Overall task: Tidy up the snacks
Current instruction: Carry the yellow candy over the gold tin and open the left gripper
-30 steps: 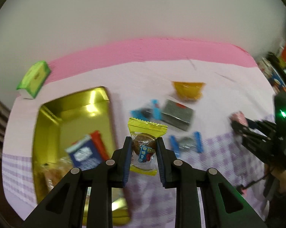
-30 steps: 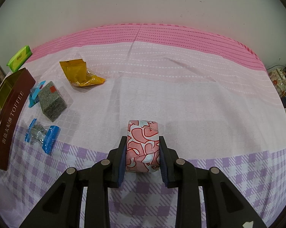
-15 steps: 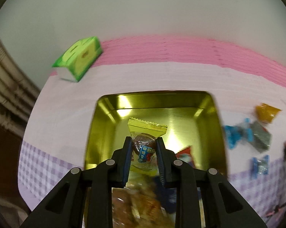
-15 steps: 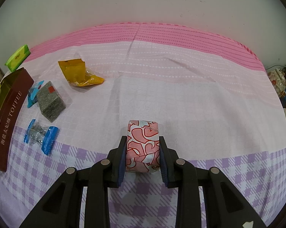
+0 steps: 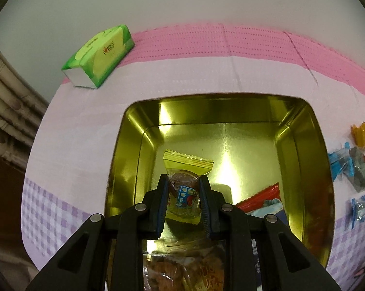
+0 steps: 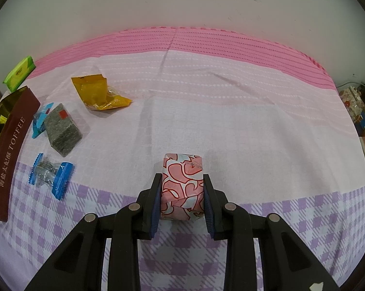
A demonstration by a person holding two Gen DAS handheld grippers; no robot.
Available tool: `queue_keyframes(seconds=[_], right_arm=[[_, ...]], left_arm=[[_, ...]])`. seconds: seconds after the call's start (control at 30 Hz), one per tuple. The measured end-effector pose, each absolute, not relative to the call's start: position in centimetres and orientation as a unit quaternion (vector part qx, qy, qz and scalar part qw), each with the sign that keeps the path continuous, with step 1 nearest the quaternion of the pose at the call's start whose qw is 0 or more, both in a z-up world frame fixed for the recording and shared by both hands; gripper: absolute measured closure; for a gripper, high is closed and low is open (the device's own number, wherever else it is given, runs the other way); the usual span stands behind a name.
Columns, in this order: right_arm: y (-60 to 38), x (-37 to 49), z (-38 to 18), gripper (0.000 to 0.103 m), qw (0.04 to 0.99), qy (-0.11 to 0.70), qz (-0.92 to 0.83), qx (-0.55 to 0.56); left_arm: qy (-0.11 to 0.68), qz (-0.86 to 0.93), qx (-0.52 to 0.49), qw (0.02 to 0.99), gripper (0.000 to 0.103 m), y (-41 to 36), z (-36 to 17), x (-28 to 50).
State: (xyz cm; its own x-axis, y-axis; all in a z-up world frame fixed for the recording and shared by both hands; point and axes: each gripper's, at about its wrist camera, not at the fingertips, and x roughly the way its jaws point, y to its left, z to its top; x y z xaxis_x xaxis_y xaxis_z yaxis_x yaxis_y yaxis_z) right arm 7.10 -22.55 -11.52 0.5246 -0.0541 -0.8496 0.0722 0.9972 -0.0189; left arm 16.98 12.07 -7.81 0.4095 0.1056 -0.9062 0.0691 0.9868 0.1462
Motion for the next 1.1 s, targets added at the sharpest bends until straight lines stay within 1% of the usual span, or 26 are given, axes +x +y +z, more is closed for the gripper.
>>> queue_keyframes(seconds=[0.4, 0.8, 0.87, 0.93, 1.07, 1.1], right_arm=[[-22.7, 7.1, -11.5, 0.074, 0.874, 0.484, -0.041, 0.016], [-22.6, 7.1, -11.6, 0.074, 0.873, 0.485, -0.045, 0.018], [-22.7, 7.0, -11.6, 0.074, 0.873, 0.485, -0.046, 0.016], [-22.7, 7.0, -11.6, 0.074, 0.872, 0.486, -0.048, 0.016], [-22.6, 7.0, -11.6, 0.075, 0.872, 0.487, -0.052, 0.014], [-22.6, 7.0, -11.6, 0.075, 0.872, 0.487, -0.054, 0.013]], left_arm=[[0.542, 0.009, 0.099, 0.835, 0.077, 11.9, -8.5, 17.1], [0.541, 0.004, 0.088, 0.836, 0.075, 12.1, -7.7, 16.8], [0.540, 0.003, 0.087, 0.837, 0.072, 12.2, -7.4, 16.6], [0.536, 0.001, 0.079, 0.840, 0.066, 12.4, -6.9, 16.3], [0.527, -0.002, 0.069, 0.847, 0.057, 12.8, -5.9, 15.5], [0.524, -0.002, 0.068, 0.849, 0.052, 12.9, -5.6, 15.2]])
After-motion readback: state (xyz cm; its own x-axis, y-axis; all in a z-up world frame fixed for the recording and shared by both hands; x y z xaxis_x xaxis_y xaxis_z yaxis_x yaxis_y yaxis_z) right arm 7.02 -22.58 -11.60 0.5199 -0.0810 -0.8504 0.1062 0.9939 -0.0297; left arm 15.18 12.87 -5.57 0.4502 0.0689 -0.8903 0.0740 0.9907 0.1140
